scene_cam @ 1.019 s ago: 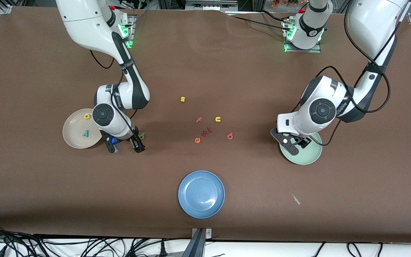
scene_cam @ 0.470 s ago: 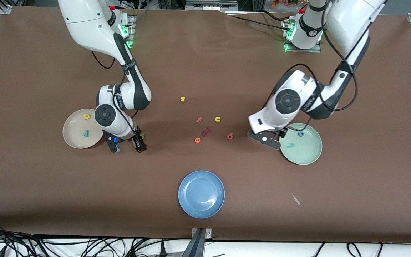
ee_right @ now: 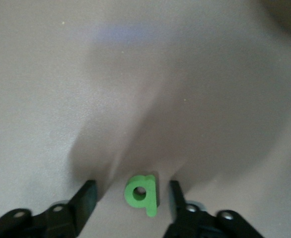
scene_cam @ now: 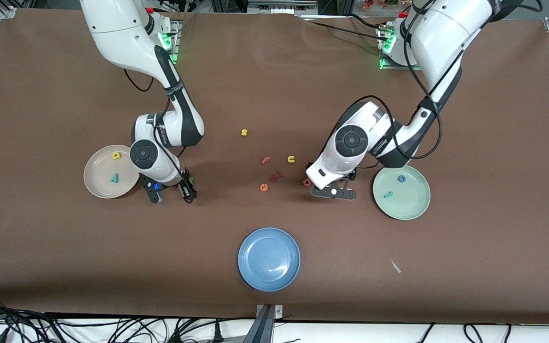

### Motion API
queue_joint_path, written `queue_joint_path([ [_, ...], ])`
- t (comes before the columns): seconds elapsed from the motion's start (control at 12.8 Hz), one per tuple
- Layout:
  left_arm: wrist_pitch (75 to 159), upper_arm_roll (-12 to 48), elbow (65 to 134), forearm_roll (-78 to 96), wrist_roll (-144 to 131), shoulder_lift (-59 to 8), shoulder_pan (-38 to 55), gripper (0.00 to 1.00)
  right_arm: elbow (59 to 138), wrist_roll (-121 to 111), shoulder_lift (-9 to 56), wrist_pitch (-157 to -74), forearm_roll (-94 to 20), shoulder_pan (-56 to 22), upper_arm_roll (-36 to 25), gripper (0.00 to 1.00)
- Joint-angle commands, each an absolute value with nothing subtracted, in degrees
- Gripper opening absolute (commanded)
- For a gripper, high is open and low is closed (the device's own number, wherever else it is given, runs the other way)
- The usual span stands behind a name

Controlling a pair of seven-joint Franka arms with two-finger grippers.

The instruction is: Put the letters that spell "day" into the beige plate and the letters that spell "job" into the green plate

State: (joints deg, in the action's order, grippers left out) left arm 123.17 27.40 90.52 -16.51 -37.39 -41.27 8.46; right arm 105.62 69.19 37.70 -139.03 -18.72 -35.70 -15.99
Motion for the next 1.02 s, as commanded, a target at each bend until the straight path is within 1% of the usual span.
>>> queue_joint_path([
  [0.0, 123.31, 25.93, 85.79, -15.64, -40.94, -44.73, 11.68, 1.00, 106.35, 68.47, 37.53, -139.31, -19.95, -36.30, -16.26, 0.46],
  [0.24, 126.64, 21.11, 85.78, -15.65, -43.24, -46.05, 16.16, 1.00, 106.44, 68.29, 37.53, -139.39, -19.95, -36.30, -16.26, 0.33],
  [0.31, 126.82, 20.40, 85.69, -15.64, -43.33, -46.49, 17.39, 1.00, 106.44, 68.38, 37.53, -139.39, -19.95, -36.30, -16.26, 0.31],
  [0.55, 129.19, 19.86, 85.78, -17.39, -42.80, -47.90, 17.67, 1.00, 107.05, 62.69, 37.44, -141.15, -19.77, -36.30, -16.26, 0.29],
  [0.94, 131.04, 19.78, 86.40, -18.46, -43.42, -49.21, 18.72, 0.98, 107.40, 61.09, 37.35, -140.98, -19.69, -36.21, -16.35, 0.28],
])
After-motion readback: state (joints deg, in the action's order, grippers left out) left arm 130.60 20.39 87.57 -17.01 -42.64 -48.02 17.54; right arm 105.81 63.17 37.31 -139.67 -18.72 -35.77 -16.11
